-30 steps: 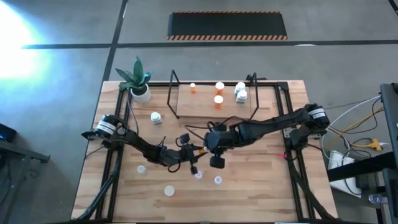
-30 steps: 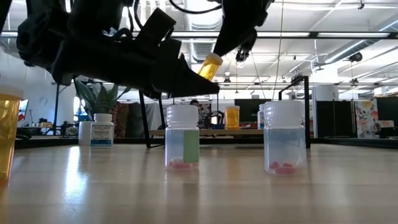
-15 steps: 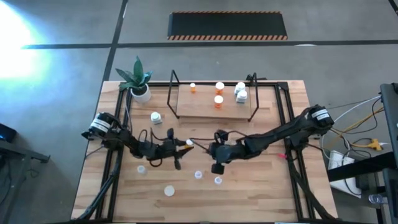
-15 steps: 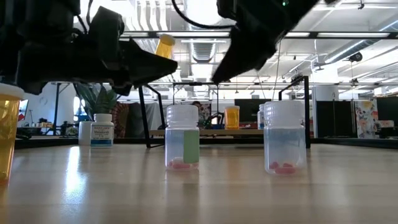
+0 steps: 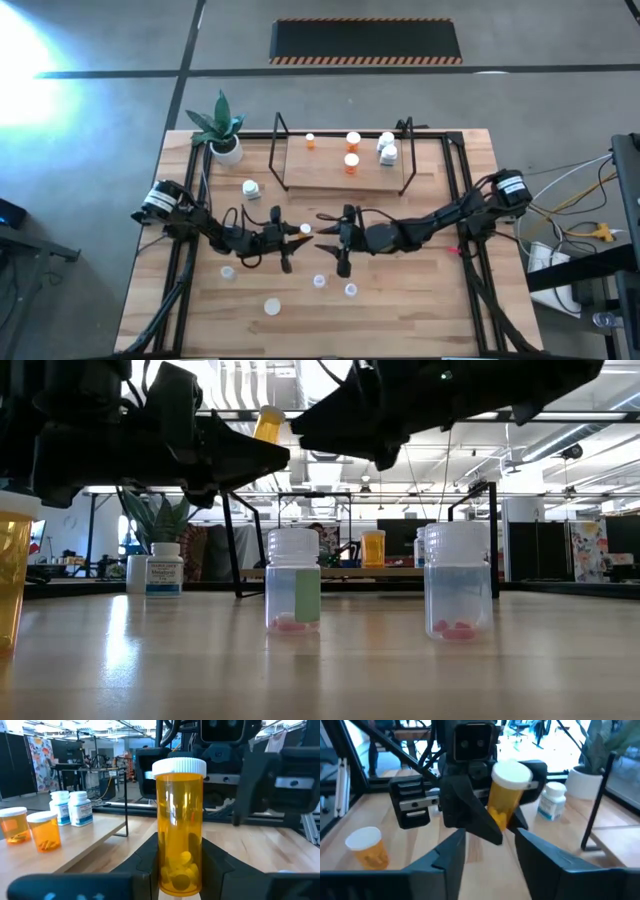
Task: Pick and place medicine bottles onto shelf by color
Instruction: Put the small orange medicine bottle on the shelf aligned with the other small orange medicine bottle
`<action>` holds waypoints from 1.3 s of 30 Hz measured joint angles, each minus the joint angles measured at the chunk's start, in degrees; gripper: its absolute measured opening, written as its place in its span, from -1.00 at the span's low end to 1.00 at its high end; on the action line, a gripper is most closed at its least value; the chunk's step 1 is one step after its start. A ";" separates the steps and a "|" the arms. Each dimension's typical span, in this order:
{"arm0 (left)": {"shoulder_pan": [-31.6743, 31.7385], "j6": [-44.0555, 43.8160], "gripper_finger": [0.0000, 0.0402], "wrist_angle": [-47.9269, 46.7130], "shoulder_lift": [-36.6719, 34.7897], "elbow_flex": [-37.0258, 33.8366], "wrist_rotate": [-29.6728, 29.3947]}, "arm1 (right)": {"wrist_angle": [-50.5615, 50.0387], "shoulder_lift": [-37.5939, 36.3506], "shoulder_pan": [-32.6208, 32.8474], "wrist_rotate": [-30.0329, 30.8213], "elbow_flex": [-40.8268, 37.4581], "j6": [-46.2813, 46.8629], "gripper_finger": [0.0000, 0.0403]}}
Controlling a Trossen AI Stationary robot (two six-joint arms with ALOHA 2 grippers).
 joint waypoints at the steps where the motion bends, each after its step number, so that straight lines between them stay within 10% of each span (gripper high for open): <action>1: 0.00 0.00 -0.65 0.00 0.00 0.00 -0.02 | 0.05 0.59 -0.07 -0.02 0.73 -0.94 -0.15; 24: 0.84 1.55 -0.39 -2.48 -0.07 0.17 -0.48 | -0.39 5.03 -1.49 5.40 8.11 -4.04 -0.55; 39: 3.50 -12.86 0.15 -48.48 -15.37 -4.87 -12.28 | -13.70 5.02 -10.21 4.83 12.28 0.48 -0.58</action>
